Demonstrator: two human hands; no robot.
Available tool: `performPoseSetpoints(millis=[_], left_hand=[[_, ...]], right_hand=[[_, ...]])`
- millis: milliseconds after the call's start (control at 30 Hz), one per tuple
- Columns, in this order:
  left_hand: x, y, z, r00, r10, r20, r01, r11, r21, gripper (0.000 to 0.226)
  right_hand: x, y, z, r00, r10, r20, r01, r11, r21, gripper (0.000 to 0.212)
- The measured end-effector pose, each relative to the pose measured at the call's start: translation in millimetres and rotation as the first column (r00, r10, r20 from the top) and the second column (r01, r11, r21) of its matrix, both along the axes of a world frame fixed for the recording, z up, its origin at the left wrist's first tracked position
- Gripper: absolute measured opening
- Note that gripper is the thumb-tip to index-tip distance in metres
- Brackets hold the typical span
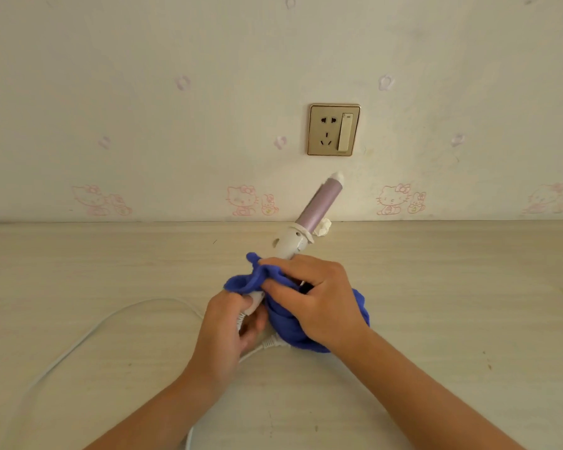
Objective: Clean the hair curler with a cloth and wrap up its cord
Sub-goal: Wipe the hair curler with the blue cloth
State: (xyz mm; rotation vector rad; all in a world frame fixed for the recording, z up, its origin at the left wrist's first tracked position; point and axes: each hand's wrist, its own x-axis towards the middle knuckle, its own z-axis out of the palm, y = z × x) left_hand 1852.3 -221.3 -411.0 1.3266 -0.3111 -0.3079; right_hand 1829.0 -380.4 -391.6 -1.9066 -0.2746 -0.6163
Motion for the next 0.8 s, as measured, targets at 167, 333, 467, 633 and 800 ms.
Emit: performPoseSetpoints(millis=[167,333,467,633,800], left_hand=[[3.3,-2.8,5.8,0.987,-0.159,-0.031,0.161,0.984,0.080,0.023],[-0.7,-7.8,8.5,0.994,-0.088,-0.068,0.095,0.990,0.104,0.012],[0.3,-5.5,3.9,0.994,-0.065,-0.092,0.072,0.995,0.075,0.016],[-4.6,-7.1,-4.7,0.990,-0.129,0.051,0.120,0.983,0.142,0.030],[-2.7,-6.3,4.2,0.997,-0.058,-0.047,0.062,0.994,0.093,0.016]], right_hand=[[2.3,-21.1,7.5,0.966,-0.260,0.016,0.254,0.953,0.165,0.029],[-2.8,-10.3,2.1,1.000,0.018,-0.023,-0.017,0.999,0.052,0.023],[-4.9,-3.6,1.3,0.996,0.086,-0.019,-0.087,0.996,-0.021,0.027],[1.4,-28.1,4.1,0.963,-0.270,-0.020,0.270,0.947,0.174,0.021],[-6.0,-9.2,-6.3,0.996,0.077,-0.048,-0.075,0.996,0.051,0.015]])
